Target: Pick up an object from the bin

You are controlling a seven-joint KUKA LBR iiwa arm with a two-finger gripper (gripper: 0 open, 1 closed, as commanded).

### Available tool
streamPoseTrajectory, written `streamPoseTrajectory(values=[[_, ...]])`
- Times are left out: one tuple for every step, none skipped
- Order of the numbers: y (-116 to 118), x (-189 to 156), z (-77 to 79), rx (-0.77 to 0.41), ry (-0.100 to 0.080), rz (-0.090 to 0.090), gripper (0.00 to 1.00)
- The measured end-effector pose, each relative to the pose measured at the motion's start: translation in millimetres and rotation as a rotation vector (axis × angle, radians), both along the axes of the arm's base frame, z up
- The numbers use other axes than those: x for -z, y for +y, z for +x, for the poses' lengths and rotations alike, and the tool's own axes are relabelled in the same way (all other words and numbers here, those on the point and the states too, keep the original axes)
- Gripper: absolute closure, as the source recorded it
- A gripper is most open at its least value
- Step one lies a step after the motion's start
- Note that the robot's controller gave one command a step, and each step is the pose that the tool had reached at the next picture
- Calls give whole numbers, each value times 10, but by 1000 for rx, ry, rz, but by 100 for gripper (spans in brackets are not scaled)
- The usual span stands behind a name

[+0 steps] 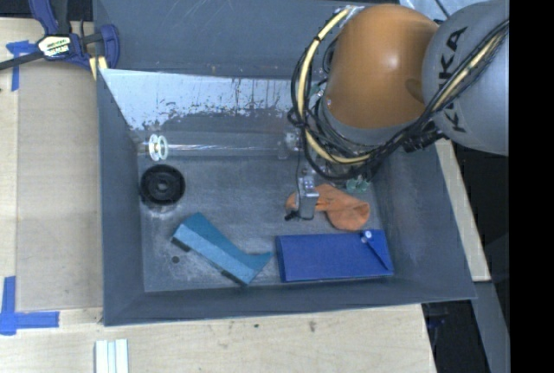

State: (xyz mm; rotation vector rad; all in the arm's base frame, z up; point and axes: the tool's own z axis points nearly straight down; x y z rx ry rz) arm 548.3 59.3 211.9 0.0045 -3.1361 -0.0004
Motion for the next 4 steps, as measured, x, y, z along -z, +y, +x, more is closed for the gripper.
streamPoseTrajectory(values=[[-3,-47,15,1,-9,0,0],[-205,346,29,50,-16,2,0],[-616,844,120,76,-10,0,0],[-729,1163,85,85,-7,0,100]])
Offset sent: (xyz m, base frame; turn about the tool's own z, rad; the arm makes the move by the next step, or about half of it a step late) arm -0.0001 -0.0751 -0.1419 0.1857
